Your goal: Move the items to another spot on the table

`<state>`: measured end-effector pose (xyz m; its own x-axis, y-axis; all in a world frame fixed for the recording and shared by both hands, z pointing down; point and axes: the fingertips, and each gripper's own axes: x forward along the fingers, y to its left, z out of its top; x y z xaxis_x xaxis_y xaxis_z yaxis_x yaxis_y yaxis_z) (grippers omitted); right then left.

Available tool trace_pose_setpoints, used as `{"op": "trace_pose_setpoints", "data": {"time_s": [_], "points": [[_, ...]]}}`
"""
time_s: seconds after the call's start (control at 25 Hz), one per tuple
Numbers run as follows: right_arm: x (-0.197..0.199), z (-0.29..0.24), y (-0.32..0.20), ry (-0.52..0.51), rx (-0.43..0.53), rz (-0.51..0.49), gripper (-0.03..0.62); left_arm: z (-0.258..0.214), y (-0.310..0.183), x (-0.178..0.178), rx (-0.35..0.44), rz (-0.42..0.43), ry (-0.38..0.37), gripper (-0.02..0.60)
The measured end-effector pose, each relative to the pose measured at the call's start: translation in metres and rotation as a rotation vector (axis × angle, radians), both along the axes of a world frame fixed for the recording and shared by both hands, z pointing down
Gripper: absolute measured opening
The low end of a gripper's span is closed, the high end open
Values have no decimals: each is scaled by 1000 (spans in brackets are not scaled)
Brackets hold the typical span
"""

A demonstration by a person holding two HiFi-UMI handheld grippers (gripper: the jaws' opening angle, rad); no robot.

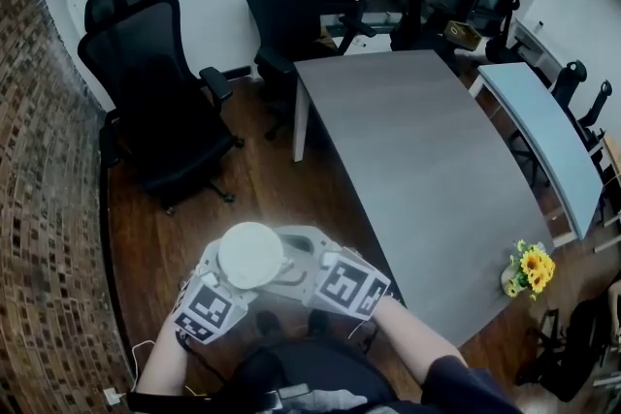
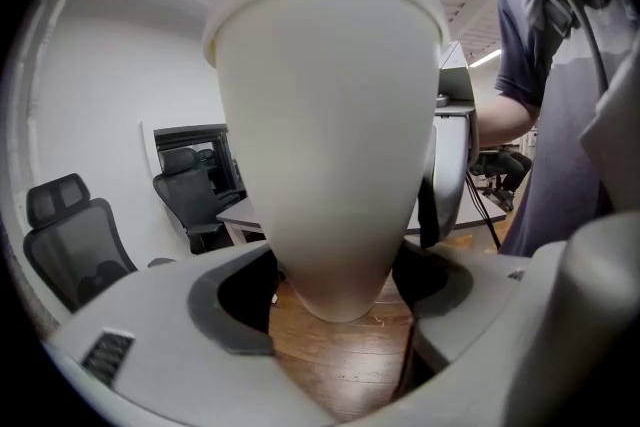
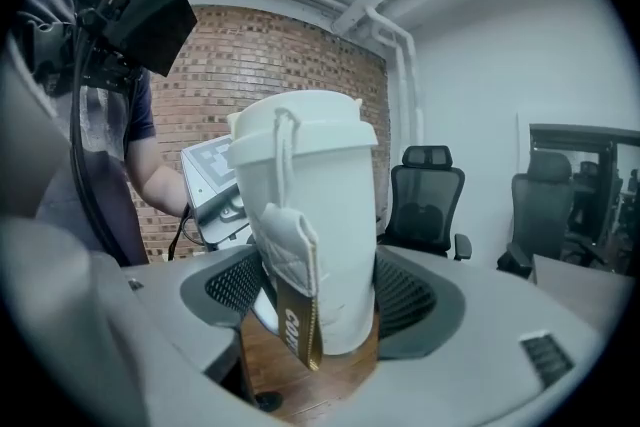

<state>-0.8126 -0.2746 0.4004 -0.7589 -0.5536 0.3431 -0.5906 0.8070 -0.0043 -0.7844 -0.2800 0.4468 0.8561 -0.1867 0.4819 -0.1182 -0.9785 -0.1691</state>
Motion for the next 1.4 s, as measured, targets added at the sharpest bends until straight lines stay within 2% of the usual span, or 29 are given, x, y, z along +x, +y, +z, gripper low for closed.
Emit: {"op": "trace_pose_setpoints", "data": {"time_s": [0.36,0.56,0.88,1.2,1.4], "points": [[-33,-4,-23,64,19,21,351,-5,-24,-31,31,18,22,379],[-34,-1,-35,85,22,40,351,3,-39,-37,32,3,6,379],[2,7,-60,57,16,75,351,11,-63,0,47,48,-21,379],[65,13,-124,-40,20,71,351,19,-127,58,59,56,-90,379],[112,17,-141,-110,2,60,351,23,-144,102,41,57,-144,379]]}}
